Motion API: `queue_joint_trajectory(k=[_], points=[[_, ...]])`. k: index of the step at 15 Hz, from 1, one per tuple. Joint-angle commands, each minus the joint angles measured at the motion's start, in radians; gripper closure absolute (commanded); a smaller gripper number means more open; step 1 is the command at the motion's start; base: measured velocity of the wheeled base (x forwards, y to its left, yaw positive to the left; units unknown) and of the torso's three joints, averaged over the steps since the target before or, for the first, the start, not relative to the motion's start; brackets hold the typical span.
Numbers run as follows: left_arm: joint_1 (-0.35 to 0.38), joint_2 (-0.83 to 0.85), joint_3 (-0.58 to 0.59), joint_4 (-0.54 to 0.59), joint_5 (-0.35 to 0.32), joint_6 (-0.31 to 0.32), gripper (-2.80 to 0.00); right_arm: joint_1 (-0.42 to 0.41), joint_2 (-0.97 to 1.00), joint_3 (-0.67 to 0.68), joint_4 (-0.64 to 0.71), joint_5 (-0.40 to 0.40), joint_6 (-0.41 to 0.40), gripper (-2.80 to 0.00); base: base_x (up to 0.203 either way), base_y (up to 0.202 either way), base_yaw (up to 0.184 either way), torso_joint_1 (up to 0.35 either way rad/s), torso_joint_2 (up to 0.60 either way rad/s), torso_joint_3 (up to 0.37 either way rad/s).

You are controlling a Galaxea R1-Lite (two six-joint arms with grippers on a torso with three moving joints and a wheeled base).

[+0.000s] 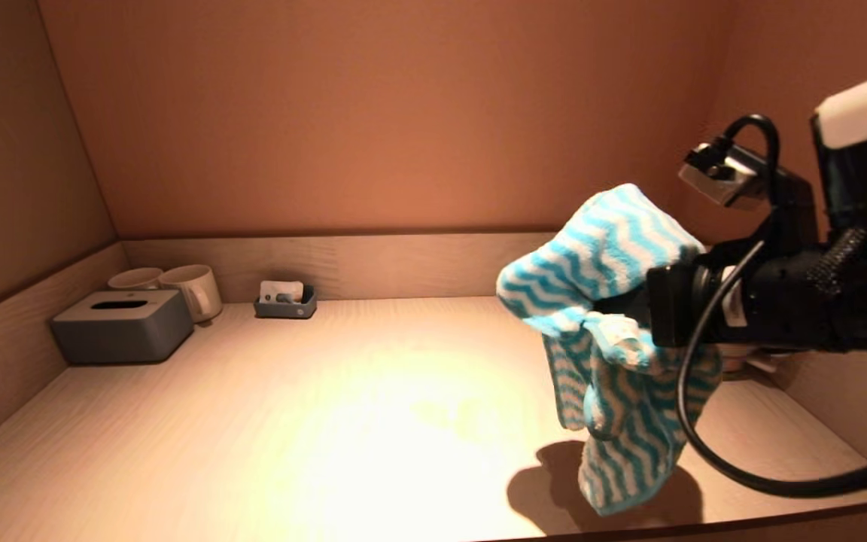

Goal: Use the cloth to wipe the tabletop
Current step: Sweep the stains on the table

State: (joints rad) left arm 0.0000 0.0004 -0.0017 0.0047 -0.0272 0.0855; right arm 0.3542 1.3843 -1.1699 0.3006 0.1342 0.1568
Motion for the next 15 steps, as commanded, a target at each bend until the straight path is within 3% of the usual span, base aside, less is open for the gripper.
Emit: queue_joint_trajectory(k=[1, 15], points=[[0.000, 0.000, 0.000, 0.000, 0.000, 0.000, 0.00, 0.022, 0.081, -0.036, 0.002, -0.010, 0.001, 0.00, 0.000, 0.000, 0.000, 0.000, 0.00, 0.000], [0.000, 0.000, 0.000, 0.000, 0.000, 0.000, 0.00, 0.264, 0.612, -0.286, -0.013, -0.053, 0.003, 0.00, 0.000, 0.000, 0.000, 0.000, 0.00, 0.000]])
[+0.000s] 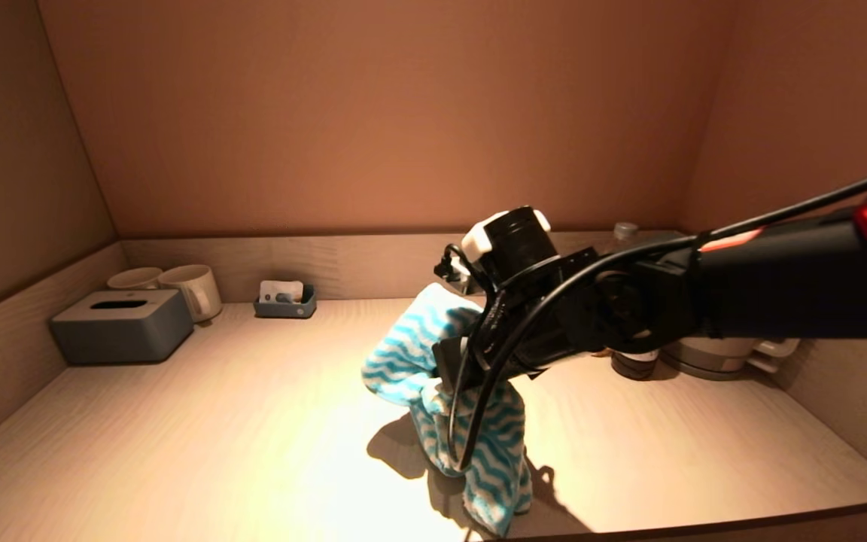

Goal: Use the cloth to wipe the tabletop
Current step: Sweep the stains on the table

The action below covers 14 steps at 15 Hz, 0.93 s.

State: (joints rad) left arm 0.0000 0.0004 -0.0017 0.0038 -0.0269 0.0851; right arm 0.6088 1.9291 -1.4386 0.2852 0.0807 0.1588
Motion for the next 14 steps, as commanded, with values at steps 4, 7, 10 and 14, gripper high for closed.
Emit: queue_joint_trajectory(k=[4, 7, 10, 14], points=[[0.000, 0.000, 0.000, 0.001, -0.001, 0.001, 0.00, 0.026, 0.193, -0.113, 0.011, -0.003, 0.001, 0.00, 0.000, 0.000, 0.000, 0.000, 0.00, 0.000], [0.000, 0.000, 0.000, 0.001, -0.001, 0.001, 0.00, 0.045, 0.278, -0.159, 0.010, -0.005, 0.002, 0.00, 0.000, 0.000, 0.000, 0.000, 0.00, 0.000], [0.000, 0.000, 0.000, 0.001, -0.001, 0.001, 0.00, 0.071, 0.306, -0.179, 0.010, -0.006, 0.004, 0.00, 0.000, 0.000, 0.000, 0.000, 0.00, 0.000], [0.000, 0.000, 0.000, 0.001, -0.001, 0.001, 0.00, 0.152, 0.357, -0.184, 0.003, -0.006, 0.005, 0.00, 0.000, 0.000, 0.000, 0.000, 0.00, 0.000]])
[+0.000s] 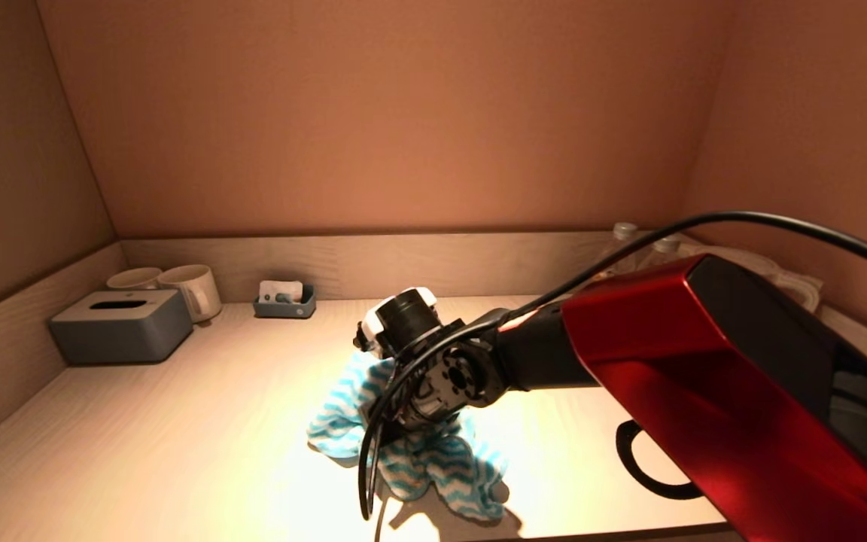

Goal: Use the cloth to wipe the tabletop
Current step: Sweep the stains on the table

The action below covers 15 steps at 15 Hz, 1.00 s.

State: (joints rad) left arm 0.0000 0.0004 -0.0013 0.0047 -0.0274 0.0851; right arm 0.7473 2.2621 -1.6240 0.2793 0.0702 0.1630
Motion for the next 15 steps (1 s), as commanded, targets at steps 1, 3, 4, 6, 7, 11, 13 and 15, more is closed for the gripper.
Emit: queue_joint_trajectory(k=[1, 3, 4, 6, 7, 11, 13, 15], points=[[0.000, 0.000, 0.000, 0.000, 0.000, 0.001, 0.00, 0.026, 0.033, 0.001, 0.009, 0.000, 0.002, 0.00, 0.000, 0.000, 0.000, 0.000, 0.00, 0.000], [0.000, 0.000, 0.001, 0.000, 0.000, 0.001, 0.00, 0.039, 0.057, -0.032, 0.012, -0.019, 0.008, 0.00, 0.000, 0.000, 0.000, 0.000, 0.00, 0.000], [0.000, 0.000, 0.000, 0.000, 0.000, 0.001, 0.00, 0.038, 0.068, -0.062, 0.014, -0.026, 0.018, 0.00, 0.000, 0.000, 0.000, 0.000, 0.00, 0.000], [0.000, 0.000, 0.000, 0.000, 0.000, 0.001, 0.00, 0.021, 0.089, -0.104, 0.026, -0.042, 0.048, 0.00, 0.000, 0.000, 0.000, 0.000, 0.00, 0.000], [0.000, 0.000, 0.000, 0.000, 0.000, 0.001, 0.00, -0.015, 0.093, -0.117, 0.039, -0.051, 0.066, 0.00, 0.000, 0.000, 0.000, 0.000, 0.00, 0.000], [0.000, 0.000, 0.000, 0.000, 0.000, 0.001, 0.00, -0.130, 0.067, -0.116, 0.094, -0.090, 0.080, 0.00, 0.000, 0.000, 0.000, 0.000, 0.00, 0.000], [0.000, 0.000, 0.001, 0.000, 0.000, 0.001, 0.00, -0.159, 0.054, -0.109, 0.113, -0.106, 0.087, 0.00, 0.000, 0.000, 0.000, 0.000, 0.00, 0.000], [0.000, 0.000, 0.000, 0.000, 0.000, 0.001, 0.00, -0.244, 0.021, -0.083, 0.130, -0.109, 0.092, 0.00, 0.000, 0.000, 0.000, 0.000, 0.00, 0.000]])
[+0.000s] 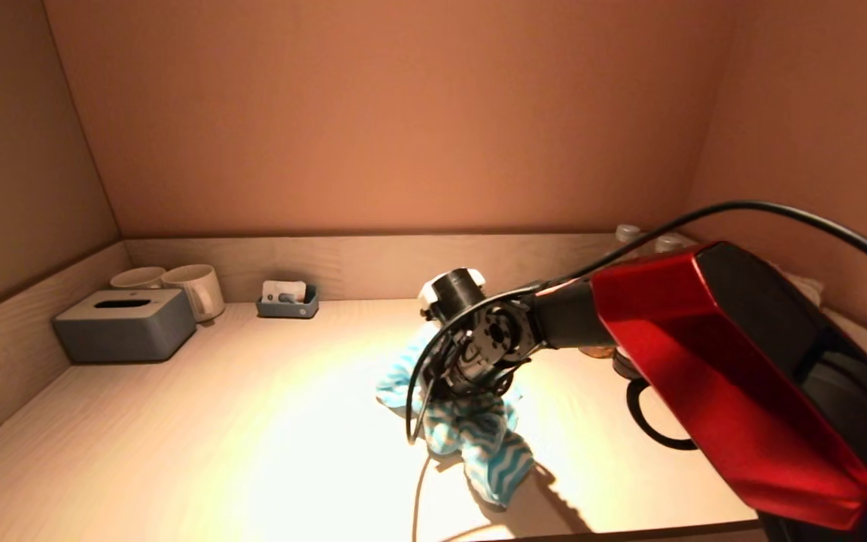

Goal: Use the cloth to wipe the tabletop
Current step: Sweep the stains on the table

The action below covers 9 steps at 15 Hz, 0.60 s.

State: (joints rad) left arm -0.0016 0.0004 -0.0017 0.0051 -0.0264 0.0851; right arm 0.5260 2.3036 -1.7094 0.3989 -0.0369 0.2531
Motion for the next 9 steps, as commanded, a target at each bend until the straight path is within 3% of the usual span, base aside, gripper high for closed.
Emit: queue_joint_trajectory(k=[1, 4, 6, 9], points=[[0.002, 0.000, 0.000, -0.001, -0.001, 0.001, 0.00, -0.051, -0.049, 0.040, 0.015, -0.003, 0.002, 0.00, 0.000, 0.000, 0.000, 0.000, 0.00, 0.000], [0.002, 0.000, 0.000, -0.001, -0.001, 0.001, 0.00, -0.069, -0.111, 0.123, 0.016, -0.003, 0.002, 0.00, 0.000, 0.000, 0.000, 0.000, 0.00, 0.000], [0.002, 0.000, 0.000, -0.001, -0.001, 0.001, 0.00, -0.062, -0.205, 0.253, 0.012, 0.000, 0.000, 0.00, 0.000, 0.000, 0.000, 0.000, 0.00, 0.000], [0.002, 0.000, 0.000, -0.001, -0.001, 0.001, 0.00, 0.039, -0.276, 0.386, 0.009, 0.008, -0.002, 0.00, 0.000, 0.000, 0.000, 0.000, 0.00, 0.000]])
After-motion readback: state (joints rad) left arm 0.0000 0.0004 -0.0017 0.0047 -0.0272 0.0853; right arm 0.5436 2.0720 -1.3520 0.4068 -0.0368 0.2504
